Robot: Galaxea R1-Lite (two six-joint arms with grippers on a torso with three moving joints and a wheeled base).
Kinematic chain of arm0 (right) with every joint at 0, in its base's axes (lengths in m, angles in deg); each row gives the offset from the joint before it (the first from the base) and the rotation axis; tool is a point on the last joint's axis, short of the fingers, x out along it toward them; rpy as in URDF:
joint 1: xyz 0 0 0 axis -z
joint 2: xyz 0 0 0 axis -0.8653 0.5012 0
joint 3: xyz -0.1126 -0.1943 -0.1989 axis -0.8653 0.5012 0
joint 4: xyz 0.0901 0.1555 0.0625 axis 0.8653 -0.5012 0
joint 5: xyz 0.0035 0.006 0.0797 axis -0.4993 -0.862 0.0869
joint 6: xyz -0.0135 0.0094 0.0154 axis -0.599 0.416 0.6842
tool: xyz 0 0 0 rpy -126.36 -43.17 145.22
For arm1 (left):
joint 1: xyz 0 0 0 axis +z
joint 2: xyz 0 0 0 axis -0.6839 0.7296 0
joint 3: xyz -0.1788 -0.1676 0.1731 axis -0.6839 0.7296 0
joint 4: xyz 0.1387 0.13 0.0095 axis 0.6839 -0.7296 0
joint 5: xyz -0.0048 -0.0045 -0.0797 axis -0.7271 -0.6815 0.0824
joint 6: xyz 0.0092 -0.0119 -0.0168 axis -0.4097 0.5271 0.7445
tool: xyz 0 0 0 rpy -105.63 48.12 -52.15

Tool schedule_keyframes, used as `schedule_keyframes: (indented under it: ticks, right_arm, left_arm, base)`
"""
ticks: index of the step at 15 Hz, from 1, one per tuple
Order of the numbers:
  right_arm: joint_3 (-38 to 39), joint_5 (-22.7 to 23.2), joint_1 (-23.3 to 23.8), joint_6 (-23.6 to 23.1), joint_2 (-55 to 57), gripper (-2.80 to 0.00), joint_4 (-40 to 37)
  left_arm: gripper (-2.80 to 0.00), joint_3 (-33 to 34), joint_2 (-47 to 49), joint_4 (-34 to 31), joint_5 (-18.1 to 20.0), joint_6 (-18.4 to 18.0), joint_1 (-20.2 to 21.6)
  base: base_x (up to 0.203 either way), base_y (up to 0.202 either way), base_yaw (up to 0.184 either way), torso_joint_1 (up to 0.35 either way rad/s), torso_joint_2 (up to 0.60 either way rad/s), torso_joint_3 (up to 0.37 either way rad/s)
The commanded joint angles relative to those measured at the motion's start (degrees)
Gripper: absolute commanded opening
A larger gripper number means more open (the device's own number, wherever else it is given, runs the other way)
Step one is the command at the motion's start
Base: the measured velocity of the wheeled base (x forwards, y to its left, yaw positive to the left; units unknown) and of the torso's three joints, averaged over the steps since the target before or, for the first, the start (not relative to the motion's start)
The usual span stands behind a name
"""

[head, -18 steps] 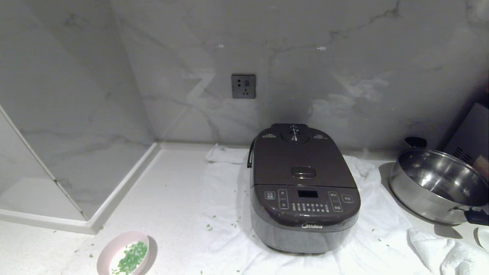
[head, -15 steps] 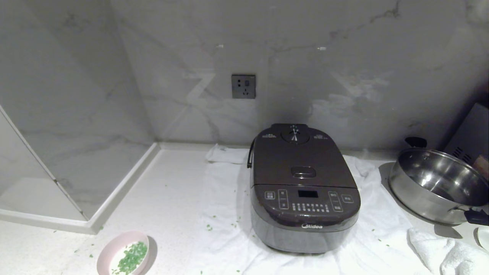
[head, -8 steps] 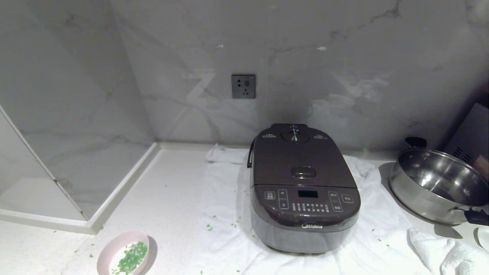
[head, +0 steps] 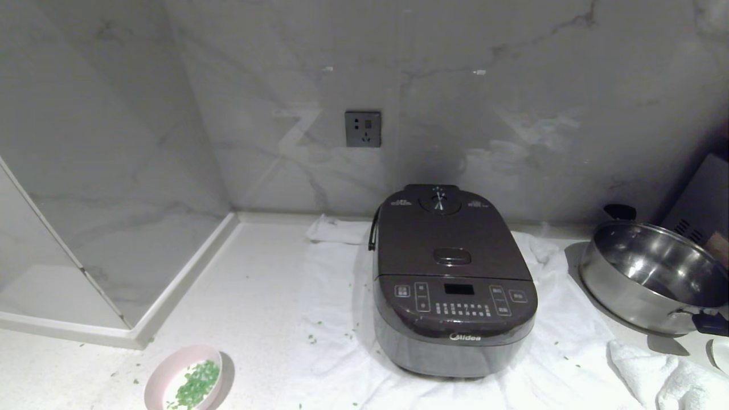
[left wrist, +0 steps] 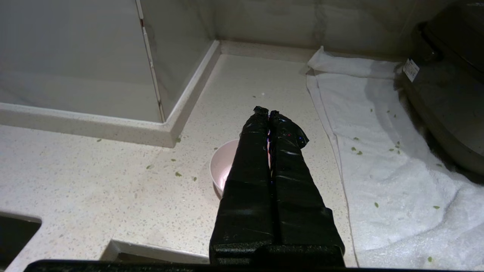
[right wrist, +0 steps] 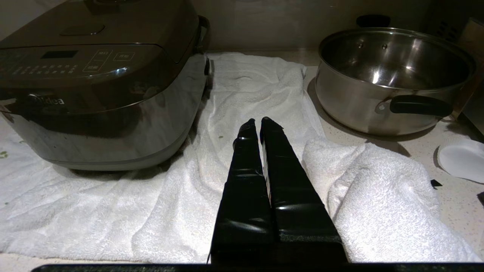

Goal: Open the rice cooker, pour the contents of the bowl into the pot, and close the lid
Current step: Open the rice cooker

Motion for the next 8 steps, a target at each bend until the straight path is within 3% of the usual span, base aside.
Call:
schedule_keyframes:
  ticks: [1, 8]
  right_arm:
    - [0.1, 0.0, 0.0, -0.4, 0.0, -2.8, 0.1]
    - [0.1, 0.1, 0.0, -0.8, 0.0, -2.8, 0.1]
  left_arm:
    - [-2.8, 0.9, 0.0, 0.1, -0.1, 0.0, 0.0]
    - [-2.8, 0.9, 0.0, 0.1, 0.0, 0.0, 0.1]
  base:
    - [0.0, 0.0, 0.0, 0.0, 0.0, 0.0]
    - [0.0, 0.0, 0.0, 0.0, 0.0, 0.0]
